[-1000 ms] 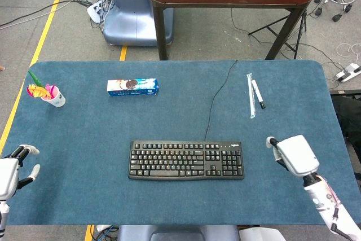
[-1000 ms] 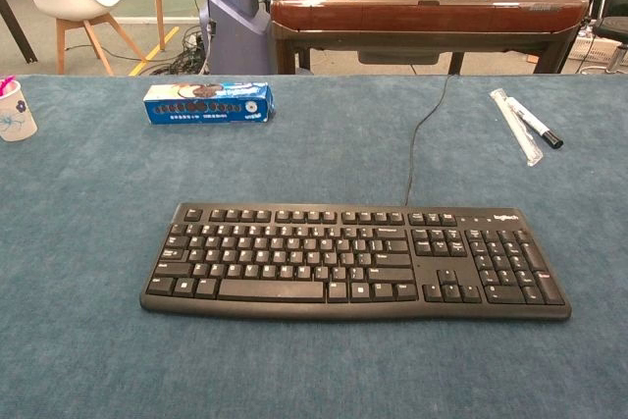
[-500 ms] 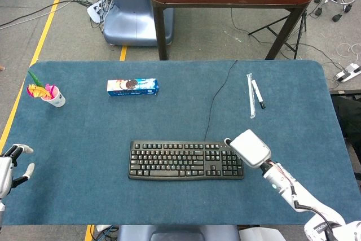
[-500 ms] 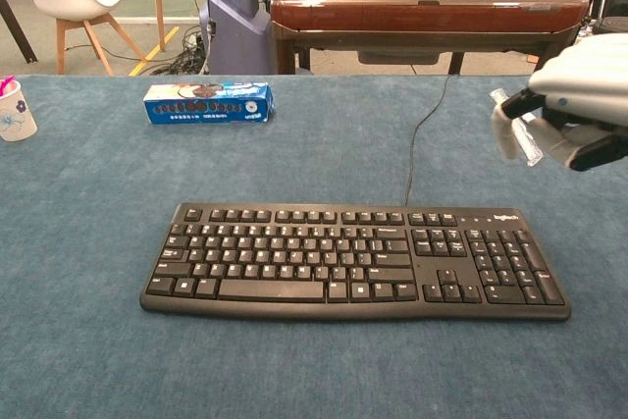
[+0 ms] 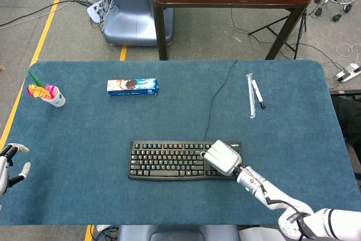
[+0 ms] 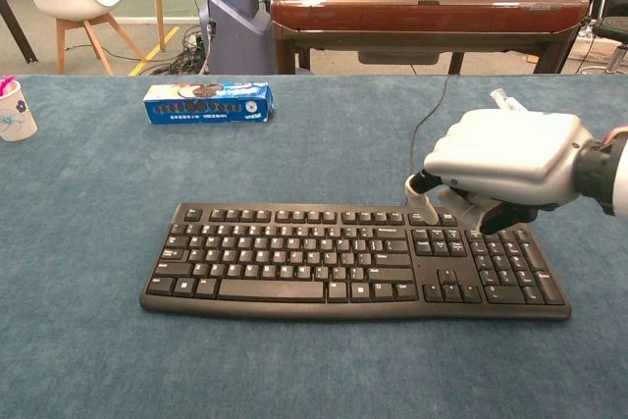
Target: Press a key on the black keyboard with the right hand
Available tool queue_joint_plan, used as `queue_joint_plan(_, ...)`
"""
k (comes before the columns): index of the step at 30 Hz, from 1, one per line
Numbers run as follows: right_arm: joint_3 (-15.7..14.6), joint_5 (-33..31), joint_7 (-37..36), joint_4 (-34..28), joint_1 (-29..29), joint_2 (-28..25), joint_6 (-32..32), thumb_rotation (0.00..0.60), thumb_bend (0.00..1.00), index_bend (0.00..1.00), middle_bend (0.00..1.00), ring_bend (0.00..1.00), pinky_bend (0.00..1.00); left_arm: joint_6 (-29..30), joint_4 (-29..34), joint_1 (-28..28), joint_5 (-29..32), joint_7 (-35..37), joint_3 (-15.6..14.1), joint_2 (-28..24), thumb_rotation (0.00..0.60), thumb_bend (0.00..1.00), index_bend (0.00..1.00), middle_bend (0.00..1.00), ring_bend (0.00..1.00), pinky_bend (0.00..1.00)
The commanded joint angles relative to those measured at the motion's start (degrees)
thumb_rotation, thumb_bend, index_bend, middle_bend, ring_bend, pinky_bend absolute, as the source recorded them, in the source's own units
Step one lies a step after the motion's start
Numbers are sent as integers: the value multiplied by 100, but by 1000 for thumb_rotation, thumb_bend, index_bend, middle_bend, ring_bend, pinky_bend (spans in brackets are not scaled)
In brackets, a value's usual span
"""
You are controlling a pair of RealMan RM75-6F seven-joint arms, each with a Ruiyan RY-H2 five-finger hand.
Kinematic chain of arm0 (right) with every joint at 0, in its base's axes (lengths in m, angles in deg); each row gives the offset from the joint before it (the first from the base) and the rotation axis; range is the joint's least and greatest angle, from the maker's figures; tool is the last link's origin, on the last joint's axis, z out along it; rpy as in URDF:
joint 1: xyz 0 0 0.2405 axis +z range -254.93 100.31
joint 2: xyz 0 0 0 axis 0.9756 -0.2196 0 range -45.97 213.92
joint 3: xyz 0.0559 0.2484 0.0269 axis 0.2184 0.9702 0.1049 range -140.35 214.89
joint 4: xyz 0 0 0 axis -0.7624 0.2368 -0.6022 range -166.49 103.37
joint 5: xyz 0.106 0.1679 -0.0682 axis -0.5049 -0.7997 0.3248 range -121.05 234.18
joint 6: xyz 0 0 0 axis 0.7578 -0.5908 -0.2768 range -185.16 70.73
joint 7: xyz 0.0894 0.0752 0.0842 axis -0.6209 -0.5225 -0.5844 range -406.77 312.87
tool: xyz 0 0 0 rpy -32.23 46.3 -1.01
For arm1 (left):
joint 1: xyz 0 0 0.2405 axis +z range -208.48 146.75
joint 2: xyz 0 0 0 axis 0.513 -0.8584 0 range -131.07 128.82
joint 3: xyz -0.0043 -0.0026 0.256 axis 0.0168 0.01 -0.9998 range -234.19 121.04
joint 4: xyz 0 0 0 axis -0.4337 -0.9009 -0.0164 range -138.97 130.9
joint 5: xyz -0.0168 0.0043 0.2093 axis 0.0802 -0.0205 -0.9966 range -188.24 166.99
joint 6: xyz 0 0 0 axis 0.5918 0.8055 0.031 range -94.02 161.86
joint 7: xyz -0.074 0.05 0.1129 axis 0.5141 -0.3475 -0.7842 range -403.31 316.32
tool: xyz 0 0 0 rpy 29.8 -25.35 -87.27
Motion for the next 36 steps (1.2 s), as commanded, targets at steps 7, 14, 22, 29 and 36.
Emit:
queue_joint_plan(7, -166, -115, 101, 251, 245, 305, 128, 600, 1000, 458, 1000, 1000, 1000, -33, -32, -7, 41, 10, 14, 11, 600, 284, 422, 378, 574, 851)
queue_joint_plan(14, -269, -213, 90, 408, 417, 539, 221, 600, 1000, 458, 1000, 1000, 1000, -29, -36, 3, 47, 31, 15, 4, 600, 284, 424, 378, 574, 851)
queue_joint_plan(22, -363, -306, 68, 566, 547, 770, 213, 600, 1000, 458, 1000, 1000, 1000, -29, -6, 15, 75, 27, 24, -22, 600, 284, 425, 378, 574, 851)
queue_joint_plan(29, -440, -367, 61, 648, 625, 826, 180, 600, 1000, 458, 1000, 1000, 1000, 20, -9, 27, 38, 91, 34, -35, 600, 284, 425, 378, 574, 851)
queue_joint_plan(36, -522, -440, 49, 706, 675, 870, 141, 600, 1000, 458, 1000, 1000, 1000, 18, -5, 31, 47, 73, 33, -36, 600, 284, 425, 378, 574, 851)
